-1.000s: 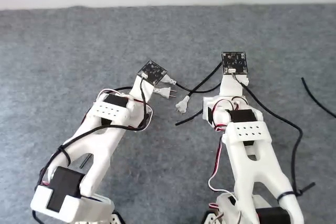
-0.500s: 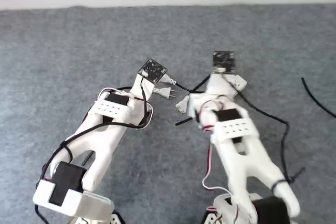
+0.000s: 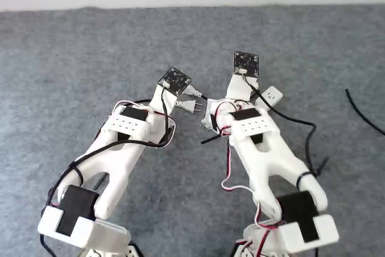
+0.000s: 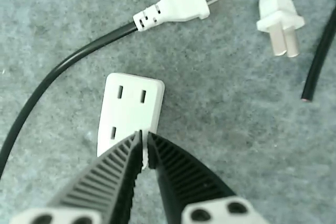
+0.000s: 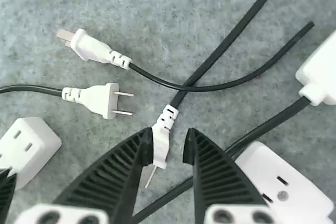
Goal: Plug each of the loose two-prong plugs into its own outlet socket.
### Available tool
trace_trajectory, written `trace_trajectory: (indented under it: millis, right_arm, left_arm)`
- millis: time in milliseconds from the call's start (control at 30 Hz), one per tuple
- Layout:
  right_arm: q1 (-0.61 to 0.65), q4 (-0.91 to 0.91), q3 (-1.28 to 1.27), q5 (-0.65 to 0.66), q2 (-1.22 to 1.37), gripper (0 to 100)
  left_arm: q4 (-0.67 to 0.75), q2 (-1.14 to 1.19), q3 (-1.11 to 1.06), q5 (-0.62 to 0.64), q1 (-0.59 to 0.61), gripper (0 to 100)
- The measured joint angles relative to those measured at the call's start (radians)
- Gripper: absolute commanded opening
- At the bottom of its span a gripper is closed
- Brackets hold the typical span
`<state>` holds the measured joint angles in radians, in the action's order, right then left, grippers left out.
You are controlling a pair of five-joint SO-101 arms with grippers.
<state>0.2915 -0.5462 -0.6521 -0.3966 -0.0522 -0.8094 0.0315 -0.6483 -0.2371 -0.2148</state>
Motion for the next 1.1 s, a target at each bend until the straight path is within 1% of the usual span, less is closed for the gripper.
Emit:
trace_trajectory:
  millis: [267, 633, 1100]
  right_arm:
    - [0.017, -0.014, 0.115, -0.057, 0.143, 11.2]
    - [0.014, -0.19, 0.324, -0.064, 0.307, 11.0]
    - [0.032, -0.201, 0.333, -0.064, 0.316, 11.0]
  left_arm:
    - [0.0, 0.0, 0.0, 0.0, 0.0, 2]
    - [0.0, 0.0, 0.0, 0.0, 0.002, 2]
    - [0.0, 0.0, 0.0, 0.0, 0.002, 2]
